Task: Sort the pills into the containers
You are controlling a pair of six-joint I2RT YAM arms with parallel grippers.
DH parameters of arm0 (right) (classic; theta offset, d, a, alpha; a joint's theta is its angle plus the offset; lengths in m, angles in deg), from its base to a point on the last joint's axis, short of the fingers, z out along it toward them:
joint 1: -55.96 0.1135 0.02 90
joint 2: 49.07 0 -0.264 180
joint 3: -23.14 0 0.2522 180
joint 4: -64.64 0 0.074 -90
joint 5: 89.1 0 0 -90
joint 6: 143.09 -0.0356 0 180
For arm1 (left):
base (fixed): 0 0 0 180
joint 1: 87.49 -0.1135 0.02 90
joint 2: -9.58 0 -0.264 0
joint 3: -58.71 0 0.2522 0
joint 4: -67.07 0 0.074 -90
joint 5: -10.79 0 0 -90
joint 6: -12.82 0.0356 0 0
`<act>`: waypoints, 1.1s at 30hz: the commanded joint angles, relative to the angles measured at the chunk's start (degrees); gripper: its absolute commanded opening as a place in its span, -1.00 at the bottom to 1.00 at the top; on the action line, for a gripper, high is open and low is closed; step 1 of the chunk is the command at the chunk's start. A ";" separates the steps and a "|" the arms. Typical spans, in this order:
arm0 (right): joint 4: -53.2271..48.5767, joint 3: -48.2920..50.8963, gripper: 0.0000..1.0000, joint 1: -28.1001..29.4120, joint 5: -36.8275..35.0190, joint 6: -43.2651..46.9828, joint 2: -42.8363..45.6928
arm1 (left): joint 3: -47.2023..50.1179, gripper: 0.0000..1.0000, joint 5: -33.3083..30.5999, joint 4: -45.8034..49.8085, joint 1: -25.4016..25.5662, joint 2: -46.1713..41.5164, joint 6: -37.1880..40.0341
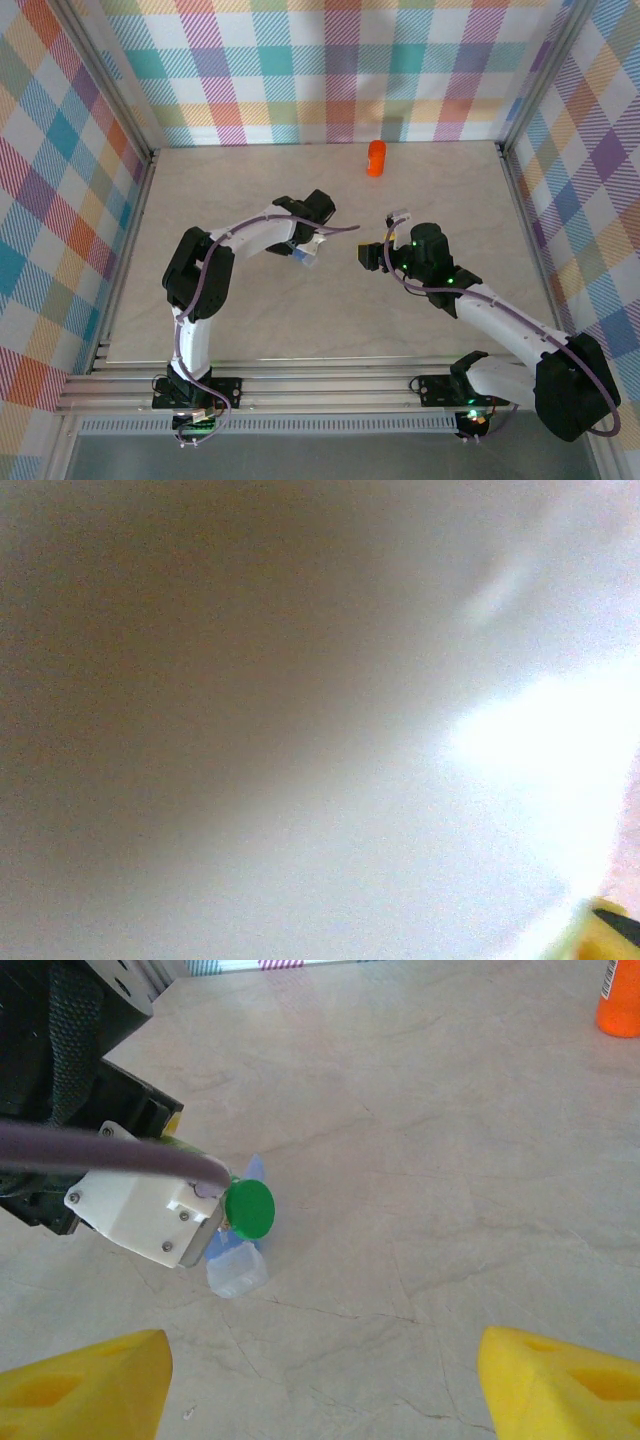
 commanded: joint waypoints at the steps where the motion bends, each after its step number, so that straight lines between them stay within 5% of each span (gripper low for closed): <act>1: 2.72 0.45 0.58 -0.23 0.95 -1.15 0.06 | -2.84 -1.00 7.95 4.31 -1.73 -1.89 -7.64; 11: 7.49 1.33 0.57 -0.16 3.15 1.09 -4.27 | 10.84 -1.00 24.72 -6.26 -6.13 -16.54 -14.09; 19: 2.45 -7.96 0.44 0.67 10.95 8.27 -18.49 | 22.44 -1.00 37.17 -15.98 -12.31 -28.85 -17.19; 33: 4.44 -21.96 0.34 8.04 13.01 18.21 -41.18 | 30.38 -1.00 43.63 -26.37 -17.10 -36.79 -17.54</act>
